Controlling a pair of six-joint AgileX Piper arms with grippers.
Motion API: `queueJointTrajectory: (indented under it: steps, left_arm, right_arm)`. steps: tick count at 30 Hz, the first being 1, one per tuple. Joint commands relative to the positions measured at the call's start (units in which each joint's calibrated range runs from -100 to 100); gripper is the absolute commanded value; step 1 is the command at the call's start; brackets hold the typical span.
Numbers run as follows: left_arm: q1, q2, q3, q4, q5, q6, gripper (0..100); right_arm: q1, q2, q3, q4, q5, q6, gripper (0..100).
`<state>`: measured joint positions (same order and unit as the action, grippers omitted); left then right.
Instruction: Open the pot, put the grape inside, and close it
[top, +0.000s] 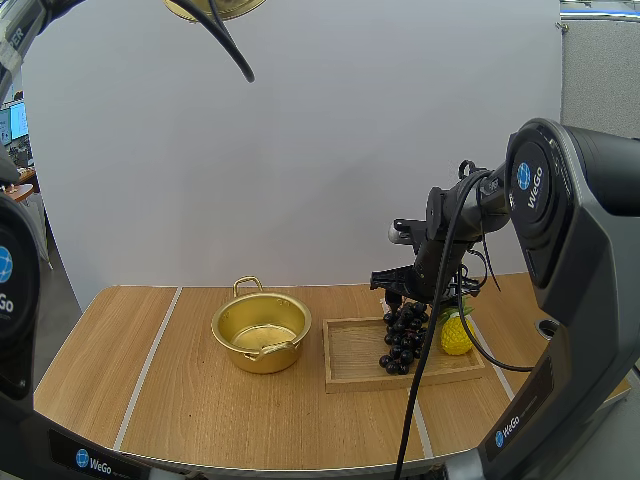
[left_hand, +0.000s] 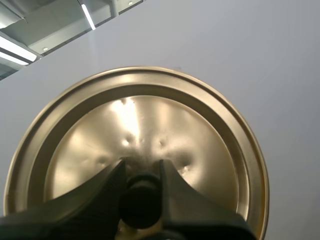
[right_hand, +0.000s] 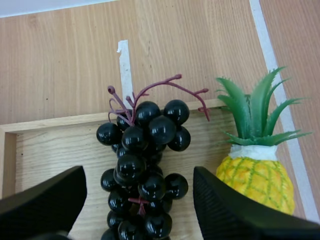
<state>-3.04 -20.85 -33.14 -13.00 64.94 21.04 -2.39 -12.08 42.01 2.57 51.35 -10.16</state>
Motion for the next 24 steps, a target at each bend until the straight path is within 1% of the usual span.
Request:
queueJointTrajectory:
  steps: [1, 9, 14, 24]
  left_arm:
    - [-0.12, -0.37, -0.59, 0.54, -2.08, -0.45, 0]
    - [-0.12, -0.37, -0.59, 0.54, -2.08, -0.45, 0]
    - [-0.12, -0.37, -0.59, 0.54, -2.08, -0.45, 0]
    - [-0.12, -0.37, -0.59, 0.54, -2.08, -0.45, 0]
  right_arm:
    - [-0.01, 0.34, -0.38, 0.26, -1.07, -0.7, 100]
    - [-0.01, 4.21, -0.38, 0.85, -2.73, -2.53, 100]
    - [-0.01, 6.29, -0.38, 2.66, -4.78, -4.69, 100]
    - [-0.01, 13.1, -0.38, 2.78, -8.91, -5.65, 100]
